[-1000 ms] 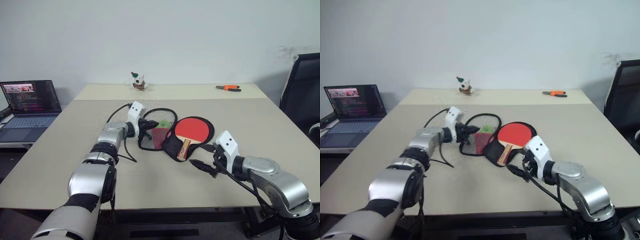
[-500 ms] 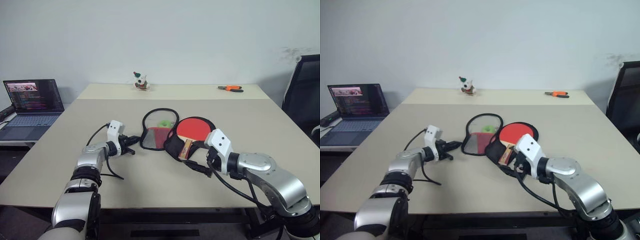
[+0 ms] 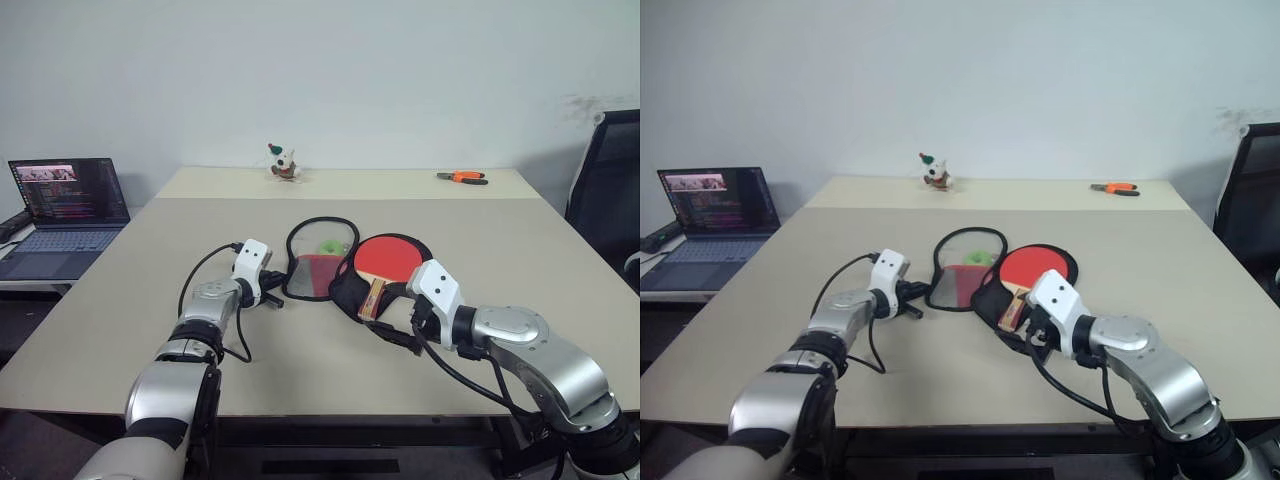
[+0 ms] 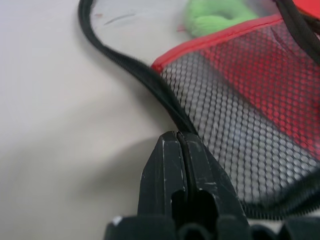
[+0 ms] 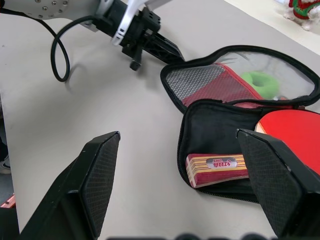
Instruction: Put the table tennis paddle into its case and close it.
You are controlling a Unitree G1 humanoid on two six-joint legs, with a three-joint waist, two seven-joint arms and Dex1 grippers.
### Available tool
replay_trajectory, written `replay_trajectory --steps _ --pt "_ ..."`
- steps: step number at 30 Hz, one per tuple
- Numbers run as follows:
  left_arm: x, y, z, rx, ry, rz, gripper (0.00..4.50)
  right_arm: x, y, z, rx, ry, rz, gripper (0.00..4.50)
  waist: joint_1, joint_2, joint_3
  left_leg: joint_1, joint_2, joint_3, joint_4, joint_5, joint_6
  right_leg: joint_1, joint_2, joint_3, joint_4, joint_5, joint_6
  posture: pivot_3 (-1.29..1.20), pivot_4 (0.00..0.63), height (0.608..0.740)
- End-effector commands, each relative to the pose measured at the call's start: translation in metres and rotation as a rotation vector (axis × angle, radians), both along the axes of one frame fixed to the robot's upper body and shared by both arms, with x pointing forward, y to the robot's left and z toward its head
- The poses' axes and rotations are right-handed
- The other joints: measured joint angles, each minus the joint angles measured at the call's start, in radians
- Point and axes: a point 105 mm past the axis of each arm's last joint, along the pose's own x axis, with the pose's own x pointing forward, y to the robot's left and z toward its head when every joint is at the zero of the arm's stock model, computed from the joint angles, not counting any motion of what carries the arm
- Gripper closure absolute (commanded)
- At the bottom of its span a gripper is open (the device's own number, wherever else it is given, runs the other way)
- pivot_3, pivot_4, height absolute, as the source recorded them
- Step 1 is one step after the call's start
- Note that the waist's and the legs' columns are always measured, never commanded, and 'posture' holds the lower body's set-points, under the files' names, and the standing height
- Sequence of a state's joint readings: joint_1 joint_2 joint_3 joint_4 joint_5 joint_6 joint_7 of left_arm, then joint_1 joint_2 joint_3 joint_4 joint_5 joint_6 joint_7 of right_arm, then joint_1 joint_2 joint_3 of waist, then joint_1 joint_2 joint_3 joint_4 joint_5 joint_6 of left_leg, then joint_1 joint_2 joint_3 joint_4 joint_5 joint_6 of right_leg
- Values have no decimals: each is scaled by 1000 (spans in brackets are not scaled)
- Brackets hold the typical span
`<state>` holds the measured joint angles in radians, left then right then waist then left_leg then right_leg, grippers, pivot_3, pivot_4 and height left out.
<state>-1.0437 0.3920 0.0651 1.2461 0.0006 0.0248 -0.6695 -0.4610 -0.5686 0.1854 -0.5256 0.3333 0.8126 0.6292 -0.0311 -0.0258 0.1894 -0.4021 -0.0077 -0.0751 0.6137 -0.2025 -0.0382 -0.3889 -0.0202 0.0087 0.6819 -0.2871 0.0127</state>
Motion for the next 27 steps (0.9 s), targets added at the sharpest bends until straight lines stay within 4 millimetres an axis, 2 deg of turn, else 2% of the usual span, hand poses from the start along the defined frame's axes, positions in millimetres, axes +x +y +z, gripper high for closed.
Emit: replay_trajectory --steps 1,5,10,17,19,23,26,27 --pt "5 -18 16 0 -44 -62 4434 -3 1 10 5 -53 4 419 0 0 0 0 0 0 0 0 0 0 0 0 0 0 0 0 150 740" --pt "5 -32 20 -14 -51 -112 4434 -3 -1 10 2 -54 -1 419 1 0 0 0 0 0 0 0 0 0 0 0 0 0 0 0 150 740" --pt "6 -39 28 -60 -75 -125 4434 -3 -2 8 -2 -54 -5 419 1 0 0 0 0 0 0 0 0 0 0 0 0 0 0 0 150 740" --pt "10 -55 62 -210 -167 -166 4434 -4 -2 7 -3 -50 3 419 1 0 0 0 0 0 0 0 0 0 0 0 0 0 0 0 150 740" --pt "10 -52 66 -239 -167 -165 4434 -4 -2 7 -4 -46 7 419 -1 0 0 0 0 0 0 0 0 0 0 0 0 0 0 0 150 740" --pt "2 -43 58 -223 -120 -225 4434 -6 -4 5 -5 -33 10 419 -2 0 0 0 0 0 0 0 0 0 0 0 0 0 0 0 150 740" --pt "-7 -27 46 -188 -81 -258 3849 -7 -6 4 -8 -26 9 419 -7 0 0 1 0 1 0 0 0 0 0 1 0 0 0 0 150 740" --pt "-9 -24 45 -187 -75 -263 3532 -7 -6 4 -9 -25 9 419 -7 0 0 1 0 1 0 0 0 0 1 1 0 0 0 0 150 740"
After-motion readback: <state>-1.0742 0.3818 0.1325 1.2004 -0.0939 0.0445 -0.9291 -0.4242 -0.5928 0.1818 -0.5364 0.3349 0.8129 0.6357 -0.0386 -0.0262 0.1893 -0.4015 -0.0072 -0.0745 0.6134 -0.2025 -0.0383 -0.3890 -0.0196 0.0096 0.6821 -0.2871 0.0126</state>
